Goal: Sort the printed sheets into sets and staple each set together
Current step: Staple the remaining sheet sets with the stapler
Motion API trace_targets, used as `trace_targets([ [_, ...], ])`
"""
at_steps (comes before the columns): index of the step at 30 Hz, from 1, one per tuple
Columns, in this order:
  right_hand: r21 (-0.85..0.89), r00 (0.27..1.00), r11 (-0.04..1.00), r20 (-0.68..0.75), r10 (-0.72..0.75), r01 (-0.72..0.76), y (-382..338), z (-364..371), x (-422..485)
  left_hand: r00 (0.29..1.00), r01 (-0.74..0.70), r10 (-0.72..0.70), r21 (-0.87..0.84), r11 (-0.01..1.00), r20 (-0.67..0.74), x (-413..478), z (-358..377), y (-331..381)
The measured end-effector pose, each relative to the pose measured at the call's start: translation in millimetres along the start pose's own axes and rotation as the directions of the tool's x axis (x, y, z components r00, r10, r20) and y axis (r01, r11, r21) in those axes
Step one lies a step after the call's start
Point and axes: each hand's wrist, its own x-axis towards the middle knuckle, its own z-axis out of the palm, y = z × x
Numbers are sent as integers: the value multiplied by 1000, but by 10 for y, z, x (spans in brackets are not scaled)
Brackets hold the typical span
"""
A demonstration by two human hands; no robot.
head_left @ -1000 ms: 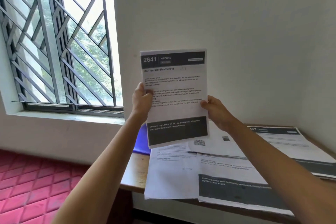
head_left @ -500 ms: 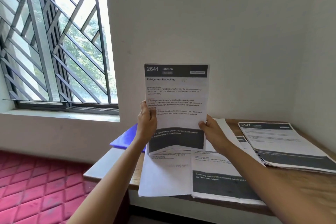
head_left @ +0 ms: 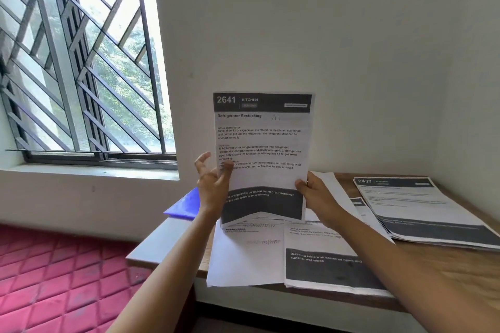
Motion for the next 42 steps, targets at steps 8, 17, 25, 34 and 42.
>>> trace_targets([
  [8,7,1000,1000,7,0,0,-17,7,-5,937,202,-164,-93,975,310,20,-68,-146],
  [17,-16,999,1000,-26,25,-26,-19,4,-8,903,282,-263,-5,959,340,-32,-126,-389],
  [25,-65,997,998,-70,-20,16,-121,15,152,947,142,-165,100,985,276,94,-126,-375],
  [34,-140,997,990,-74,13,-24,-94,119,25,957,187,-200,84,979,208,74,-112,-336],
  [42,-290,968,956,-218,-122,55,-56,176,142,964,107,-140,156,982,224,8,-150,-316],
])
